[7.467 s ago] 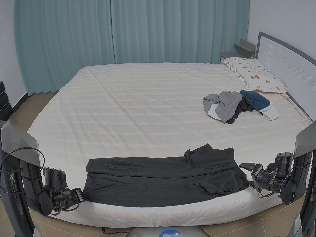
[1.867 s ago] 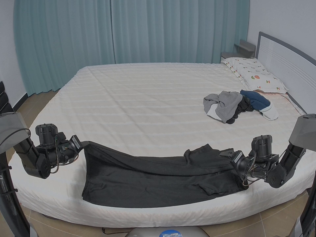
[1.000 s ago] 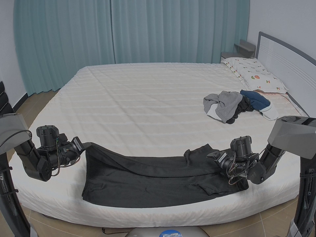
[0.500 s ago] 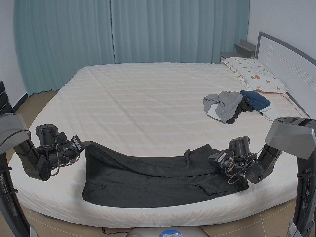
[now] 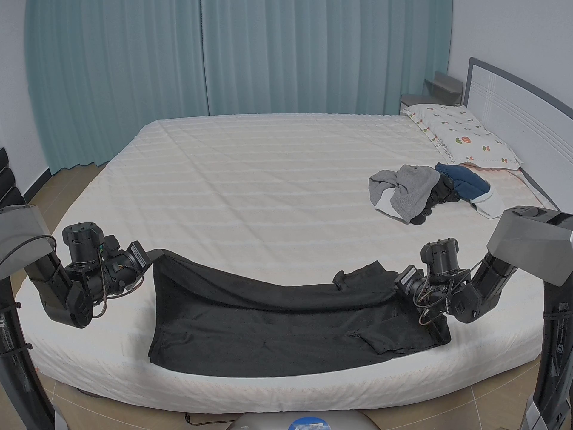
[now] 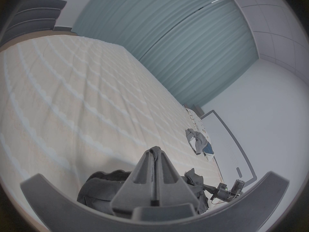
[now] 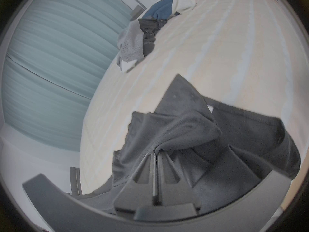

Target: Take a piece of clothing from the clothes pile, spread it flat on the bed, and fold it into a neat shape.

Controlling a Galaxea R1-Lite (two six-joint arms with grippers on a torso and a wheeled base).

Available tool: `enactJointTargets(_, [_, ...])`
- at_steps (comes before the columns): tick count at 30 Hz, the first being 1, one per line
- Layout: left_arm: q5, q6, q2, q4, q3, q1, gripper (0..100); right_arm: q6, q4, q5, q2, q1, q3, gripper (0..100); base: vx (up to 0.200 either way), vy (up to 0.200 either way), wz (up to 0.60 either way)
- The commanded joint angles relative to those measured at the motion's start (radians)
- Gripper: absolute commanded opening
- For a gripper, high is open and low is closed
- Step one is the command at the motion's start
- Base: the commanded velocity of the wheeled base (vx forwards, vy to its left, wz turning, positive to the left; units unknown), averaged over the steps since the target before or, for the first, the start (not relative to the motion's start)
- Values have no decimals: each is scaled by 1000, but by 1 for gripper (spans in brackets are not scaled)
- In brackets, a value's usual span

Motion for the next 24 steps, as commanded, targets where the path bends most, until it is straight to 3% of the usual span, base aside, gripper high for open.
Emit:
enactJointTargets(1, [1,-4,8,-15,1,5,0,0,-3,0,-35,-21,-30,0,0,0,0])
enactJointTargets(7, [1,-2,11,-24,-5,5,0,-1,-9,0,-35,-26,-89,0,0,0,0])
enactJointTargets(17, [6,-16,53,-150,-12,5,0,-52,-12,1,-18,-29,-185,0,0,0,0])
enactJointTargets(24, [32,-73,71,-242,-16,6,0,-83,-175,3,19,-30,-174,0,0,0,0])
